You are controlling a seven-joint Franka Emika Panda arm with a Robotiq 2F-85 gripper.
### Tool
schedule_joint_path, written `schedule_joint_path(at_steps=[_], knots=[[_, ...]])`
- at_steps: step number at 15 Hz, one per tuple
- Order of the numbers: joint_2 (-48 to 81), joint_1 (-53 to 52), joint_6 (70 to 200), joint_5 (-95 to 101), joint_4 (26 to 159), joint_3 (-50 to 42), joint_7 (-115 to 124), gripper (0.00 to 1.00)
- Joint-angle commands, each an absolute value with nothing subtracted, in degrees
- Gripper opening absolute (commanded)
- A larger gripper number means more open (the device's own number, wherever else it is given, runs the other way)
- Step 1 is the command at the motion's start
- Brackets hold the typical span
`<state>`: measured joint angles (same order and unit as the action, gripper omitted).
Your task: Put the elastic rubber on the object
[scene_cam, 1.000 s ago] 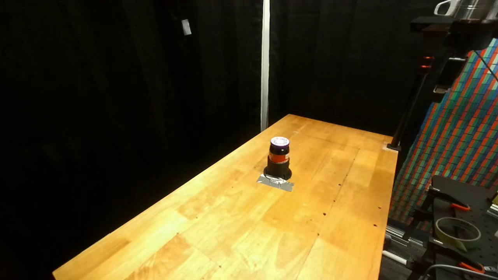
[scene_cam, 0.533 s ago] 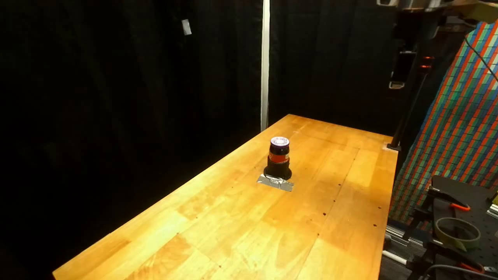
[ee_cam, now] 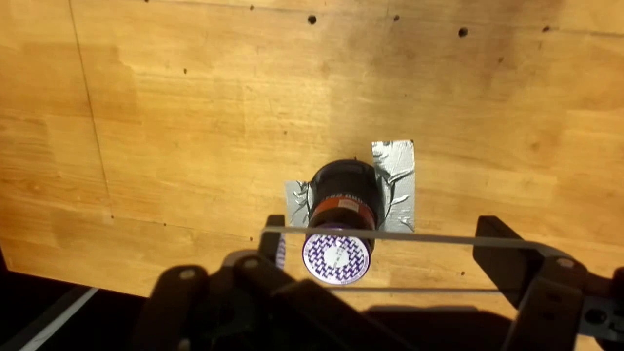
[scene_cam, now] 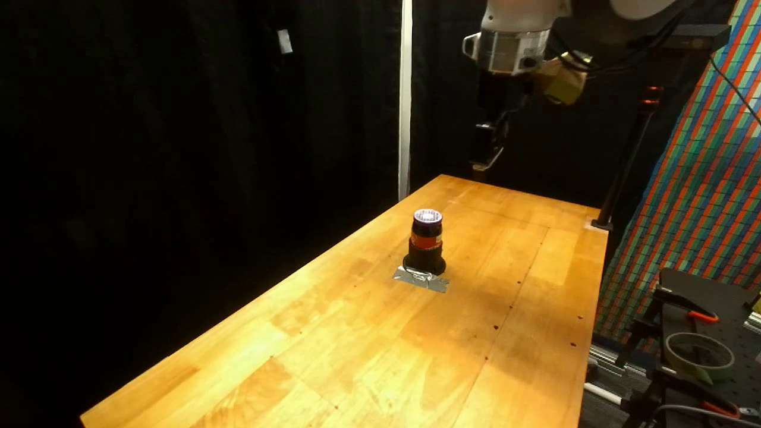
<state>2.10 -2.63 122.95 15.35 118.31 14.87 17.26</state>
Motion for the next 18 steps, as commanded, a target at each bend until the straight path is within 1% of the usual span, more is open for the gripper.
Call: schedule_joint_path(at_steps=[1, 6, 11, 18], knots=[[15.18, -5.81, 125.33, 19.43, 106.46, 10.67, 22.53, 1.0], [26.74, -9.35, 129.18, 18.09, 97.15, 4.18, 25.05, 1.0], [33.78, -11.28, 128.36, 17.17, 91.77, -0.24, 25.65, 1.0], [38.09, -10.66, 128.5, 11.81, 89.25, -0.28, 23.81, 1.0]])
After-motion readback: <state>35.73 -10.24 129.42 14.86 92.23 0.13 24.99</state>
